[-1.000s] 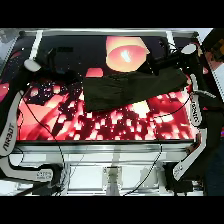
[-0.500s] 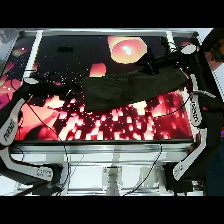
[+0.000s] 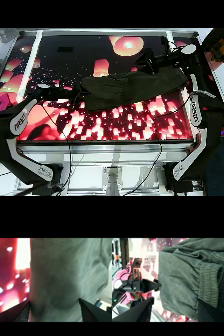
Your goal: Fold the clothes and pants, and hang the long-sleeved shirts on hangers.
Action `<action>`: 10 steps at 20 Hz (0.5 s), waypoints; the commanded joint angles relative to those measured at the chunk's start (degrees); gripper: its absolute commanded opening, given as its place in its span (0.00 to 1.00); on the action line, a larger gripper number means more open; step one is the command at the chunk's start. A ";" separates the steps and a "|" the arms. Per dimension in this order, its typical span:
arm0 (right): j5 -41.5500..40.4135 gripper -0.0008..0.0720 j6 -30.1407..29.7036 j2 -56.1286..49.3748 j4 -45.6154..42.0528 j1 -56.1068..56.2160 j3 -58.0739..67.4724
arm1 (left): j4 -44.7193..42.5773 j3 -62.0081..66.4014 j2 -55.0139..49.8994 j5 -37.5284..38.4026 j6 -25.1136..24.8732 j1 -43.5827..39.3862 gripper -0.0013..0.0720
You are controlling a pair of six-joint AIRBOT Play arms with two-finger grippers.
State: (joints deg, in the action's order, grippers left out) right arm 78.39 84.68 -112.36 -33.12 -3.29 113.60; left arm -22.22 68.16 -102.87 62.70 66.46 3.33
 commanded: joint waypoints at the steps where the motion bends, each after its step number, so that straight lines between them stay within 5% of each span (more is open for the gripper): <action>1: -0.44 0.83 0.02 -0.02 0.09 -0.04 -0.02 | 6.49 0.04 -1.53 -1.70 -1.57 -2.03 0.83; 3: -0.52 0.83 0.02 -0.02 0.07 -0.04 -0.02 | 7.58 0.04 -1.90 -2.03 -2.40 -2.95 0.51; 4: -0.63 0.83 0.02 -0.02 0.02 -0.07 -0.02 | 8.00 0.04 -1.90 -2.01 -2.40 -3.10 0.18; 5: -0.61 0.81 0.02 -0.02 -0.13 -0.17 -0.02 | 8.63 0.07 -1.84 -1.64 -2.75 -3.15 0.06; 7: -0.61 0.56 -0.02 -0.04 -0.52 -0.31 -0.02 | 10.60 0.15 -1.73 0.13 -3.02 -2.47 0.06; 9: -0.61 0.16 -0.35 -0.22 -1.25 -0.28 -0.04 | 10.25 0.15 -0.70 1.25 -3.93 -1.60 0.06; 10: -0.63 0.04 -0.68 -0.44 -1.51 -0.28 -0.02 | 8.87 0.15 0.13 1.27 -3.87 -1.01 0.06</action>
State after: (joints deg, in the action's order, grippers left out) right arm 77.84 84.60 -112.53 -33.78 -3.53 113.60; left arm -13.26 68.25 -103.90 62.78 63.35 1.41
